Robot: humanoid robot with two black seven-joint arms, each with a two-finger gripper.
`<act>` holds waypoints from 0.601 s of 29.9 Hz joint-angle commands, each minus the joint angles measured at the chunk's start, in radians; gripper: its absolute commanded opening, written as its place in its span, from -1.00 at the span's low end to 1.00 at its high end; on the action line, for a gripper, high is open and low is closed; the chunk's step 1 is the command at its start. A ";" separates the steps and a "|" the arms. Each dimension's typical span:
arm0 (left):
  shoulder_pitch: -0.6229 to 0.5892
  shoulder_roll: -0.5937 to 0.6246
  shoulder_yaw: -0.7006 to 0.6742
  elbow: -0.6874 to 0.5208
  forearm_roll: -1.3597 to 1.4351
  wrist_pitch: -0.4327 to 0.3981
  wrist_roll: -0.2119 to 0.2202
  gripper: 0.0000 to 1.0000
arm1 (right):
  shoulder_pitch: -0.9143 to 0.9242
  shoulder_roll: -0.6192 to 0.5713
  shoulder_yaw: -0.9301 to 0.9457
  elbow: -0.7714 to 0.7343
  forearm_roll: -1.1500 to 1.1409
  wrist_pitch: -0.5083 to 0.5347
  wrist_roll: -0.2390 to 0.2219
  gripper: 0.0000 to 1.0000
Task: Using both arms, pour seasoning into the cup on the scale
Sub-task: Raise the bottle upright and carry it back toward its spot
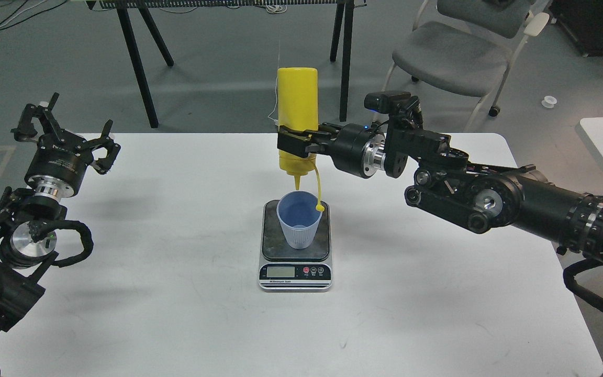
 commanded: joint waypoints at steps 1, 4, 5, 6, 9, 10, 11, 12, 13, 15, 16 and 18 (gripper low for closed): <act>-0.001 0.009 0.000 0.000 0.000 0.000 0.002 0.99 | -0.001 -0.091 0.059 0.055 0.151 0.040 -0.001 -0.20; -0.007 0.014 -0.002 0.000 0.000 0.000 0.013 0.99 | -0.012 -0.165 0.106 0.087 0.290 0.077 0.001 -0.20; -0.009 0.015 -0.002 0.000 -0.002 0.000 0.020 0.99 | -0.024 -0.191 0.128 0.095 0.358 0.100 0.002 -0.20; -0.012 0.019 -0.002 0.000 -0.002 0.000 0.028 0.99 | -0.041 -0.214 0.146 0.099 0.404 0.117 0.004 -0.20; -0.017 0.031 -0.003 0.000 -0.002 0.000 0.050 0.99 | -0.115 -0.283 0.220 0.146 0.464 0.129 0.030 -0.20; -0.020 0.031 -0.002 0.000 -0.002 0.000 0.050 0.99 | -0.141 -0.304 0.254 0.166 0.466 0.137 0.031 -0.20; -0.021 0.031 -0.002 0.000 -0.002 0.000 0.050 0.99 | -0.178 -0.326 0.293 0.183 0.475 0.143 0.030 -0.20; -0.021 0.031 -0.002 0.000 -0.002 0.000 0.050 0.99 | -0.220 -0.343 0.333 0.196 0.502 0.160 0.027 -0.20; -0.021 0.029 -0.002 0.000 -0.002 0.000 0.050 0.99 | -0.257 -0.354 0.366 0.203 0.541 0.186 0.024 -0.20; -0.021 0.031 -0.005 0.000 -0.003 0.000 0.048 0.99 | -0.334 -0.377 0.442 0.214 0.654 0.246 0.021 -0.20; -0.020 0.032 -0.012 0.000 -0.003 0.000 0.048 0.99 | -0.365 -0.387 0.473 0.217 0.703 0.263 0.018 -0.20; -0.015 0.042 -0.017 0.000 -0.012 0.000 0.047 0.99 | -0.426 -0.404 0.536 0.216 0.821 0.292 0.011 -0.20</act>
